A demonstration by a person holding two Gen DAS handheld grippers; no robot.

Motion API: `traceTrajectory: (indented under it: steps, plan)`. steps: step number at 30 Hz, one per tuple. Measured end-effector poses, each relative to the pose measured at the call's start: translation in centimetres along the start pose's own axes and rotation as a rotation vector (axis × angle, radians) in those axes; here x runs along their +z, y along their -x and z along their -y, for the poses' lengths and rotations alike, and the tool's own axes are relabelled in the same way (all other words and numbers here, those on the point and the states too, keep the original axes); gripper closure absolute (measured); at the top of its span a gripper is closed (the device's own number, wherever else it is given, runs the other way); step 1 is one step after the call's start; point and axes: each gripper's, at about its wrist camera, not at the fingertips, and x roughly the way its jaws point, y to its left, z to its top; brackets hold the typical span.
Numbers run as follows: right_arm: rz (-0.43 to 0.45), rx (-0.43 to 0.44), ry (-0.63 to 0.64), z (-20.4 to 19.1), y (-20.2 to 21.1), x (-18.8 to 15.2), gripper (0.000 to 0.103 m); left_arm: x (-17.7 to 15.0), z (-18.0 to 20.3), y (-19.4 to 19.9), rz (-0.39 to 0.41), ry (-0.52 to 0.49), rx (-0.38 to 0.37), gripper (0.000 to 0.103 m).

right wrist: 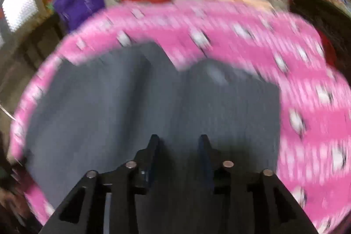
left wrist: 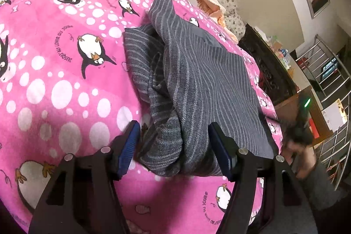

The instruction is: Fold large clothes

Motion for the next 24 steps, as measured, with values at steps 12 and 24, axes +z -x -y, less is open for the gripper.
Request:
traceTrajectory:
  steps: [12, 24]
  plan:
    - [0.171, 0.14, -0.063, 2.9, -0.7, -4.5, 0.063, -0.3, 0.4, 0.7, 0.005, -0.007, 0.02, 0.038]
    - [0.218, 0.137, -0.053, 1.7, -1.2, -4.4, 0.063, -0.2, 3.9, -0.7, -0.049, -0.052, 0.33, 0.024]
